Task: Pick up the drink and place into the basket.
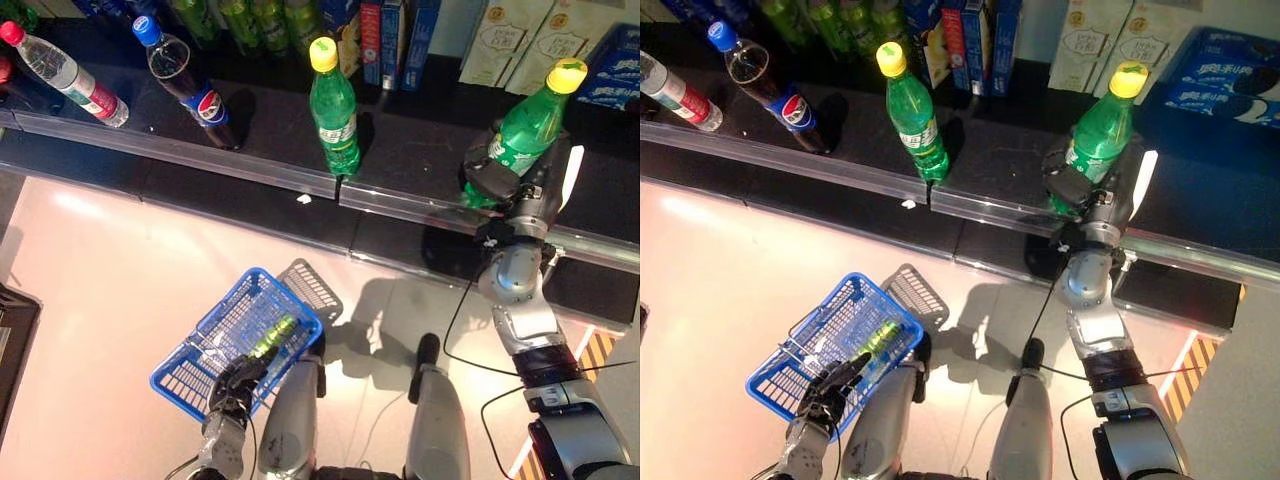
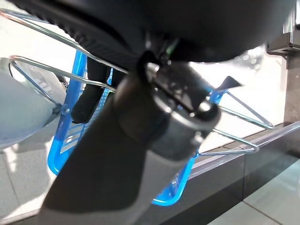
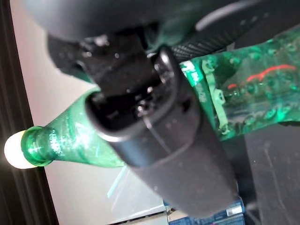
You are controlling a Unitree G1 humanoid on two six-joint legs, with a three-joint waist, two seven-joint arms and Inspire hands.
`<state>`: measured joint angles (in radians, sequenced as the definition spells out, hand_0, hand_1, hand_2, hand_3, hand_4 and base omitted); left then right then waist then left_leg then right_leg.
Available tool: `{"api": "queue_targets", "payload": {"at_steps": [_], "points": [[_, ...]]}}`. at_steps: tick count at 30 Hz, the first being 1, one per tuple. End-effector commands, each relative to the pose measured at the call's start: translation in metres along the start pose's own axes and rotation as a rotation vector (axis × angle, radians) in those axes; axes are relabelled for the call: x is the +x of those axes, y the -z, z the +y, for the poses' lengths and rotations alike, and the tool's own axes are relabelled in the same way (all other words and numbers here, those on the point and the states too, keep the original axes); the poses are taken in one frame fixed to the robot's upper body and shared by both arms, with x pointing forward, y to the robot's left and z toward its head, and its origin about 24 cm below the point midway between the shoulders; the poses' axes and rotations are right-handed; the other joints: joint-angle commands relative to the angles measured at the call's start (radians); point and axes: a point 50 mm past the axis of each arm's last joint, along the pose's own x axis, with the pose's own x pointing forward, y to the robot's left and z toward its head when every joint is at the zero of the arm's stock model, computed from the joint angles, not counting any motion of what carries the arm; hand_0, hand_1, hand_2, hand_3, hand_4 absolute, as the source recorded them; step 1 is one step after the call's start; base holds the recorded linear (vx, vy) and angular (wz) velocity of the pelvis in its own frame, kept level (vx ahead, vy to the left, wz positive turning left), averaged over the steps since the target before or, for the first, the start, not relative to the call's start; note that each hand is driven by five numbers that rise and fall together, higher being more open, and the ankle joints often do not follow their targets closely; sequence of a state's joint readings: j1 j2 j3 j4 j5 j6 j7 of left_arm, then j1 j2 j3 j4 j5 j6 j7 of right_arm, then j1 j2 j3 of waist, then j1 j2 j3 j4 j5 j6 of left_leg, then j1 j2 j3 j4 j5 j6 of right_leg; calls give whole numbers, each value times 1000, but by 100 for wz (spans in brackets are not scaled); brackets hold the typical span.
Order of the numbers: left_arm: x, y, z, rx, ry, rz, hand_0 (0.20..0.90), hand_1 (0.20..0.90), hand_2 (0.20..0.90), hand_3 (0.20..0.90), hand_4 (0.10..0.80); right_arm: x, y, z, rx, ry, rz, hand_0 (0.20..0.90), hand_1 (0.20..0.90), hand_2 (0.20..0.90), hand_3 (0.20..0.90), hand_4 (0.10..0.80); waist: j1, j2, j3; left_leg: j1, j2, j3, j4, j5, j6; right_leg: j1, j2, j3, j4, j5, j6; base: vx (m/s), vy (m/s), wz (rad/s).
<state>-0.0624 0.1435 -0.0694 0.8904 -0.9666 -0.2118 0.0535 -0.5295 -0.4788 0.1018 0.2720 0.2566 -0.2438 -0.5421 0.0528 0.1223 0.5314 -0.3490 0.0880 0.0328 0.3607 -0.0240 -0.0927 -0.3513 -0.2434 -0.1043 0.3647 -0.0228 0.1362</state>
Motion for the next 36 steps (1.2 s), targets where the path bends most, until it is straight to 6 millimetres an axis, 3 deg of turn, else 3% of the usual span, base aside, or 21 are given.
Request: {"api": "queue_targets", "payload": {"at_steps": [1, 9, 12, 18, 26, 36], "points": [[-14, -23, 25, 72, 16, -160, 300, 300, 300, 200, 100, 14, -78, -5, 147, -61, -373, 300, 300, 300, 200, 100, -12, -22, -24, -28, -10, -48, 132, 98, 21, 90, 53, 16, 27, -49, -134, 0, 0, 0], [-21, -60, 13, 73, 105, -352, 300, 300, 300, 200, 100, -20, -91, 20, 278, -408, -407, 300, 300, 300, 200, 100, -20, -21, -71, 23, -1, -38, 120, 129, 8, 156, 59, 23, 26, -77, -146, 54, 59, -1], [-25, -82, 1, 92, 170, -431, 300, 300, 300, 200, 100, -34, -99, 32, 339, -526, -420, 300, 300, 300, 200, 100, -6, -29, -100, 46, -4, -42, 107, 129, 8, 186, 60, 16, 23, -85, -148, 49, 14, 1], [-36, -107, -22, 143, 293, -529, 300, 300, 300, 200, 100, -54, -106, 52, 459, -709, -393, 300, 300, 300, 200, 100, 27, -46, -150, 92, -7, -58, 77, 137, 6, 254, 63, -11, 1, -95, -149, 62, 8, 6], [-56, -106, -46, 239, 521, -513, 300, 300, 300, 200, 100, -86, -96, 81, 606, -860, -256, 300, 300, 300, 200, 100, 87, -54, -210, 161, -22, -84, 15, 120, 11, 345, 49, -57, -53, -92, -139, 79, 25, 16], [-85, -104, -75, 310, 817, -444, 300, 300, 300, 200, 100, -101, -87, 112, 671, -880, -130, 300, 300, 300, 200, 100, 178, -39, -227, 177, -54, -145, -12, 109, 13, 402, 19, -132, -72, -93, -129, 34, 18, 28]]}}
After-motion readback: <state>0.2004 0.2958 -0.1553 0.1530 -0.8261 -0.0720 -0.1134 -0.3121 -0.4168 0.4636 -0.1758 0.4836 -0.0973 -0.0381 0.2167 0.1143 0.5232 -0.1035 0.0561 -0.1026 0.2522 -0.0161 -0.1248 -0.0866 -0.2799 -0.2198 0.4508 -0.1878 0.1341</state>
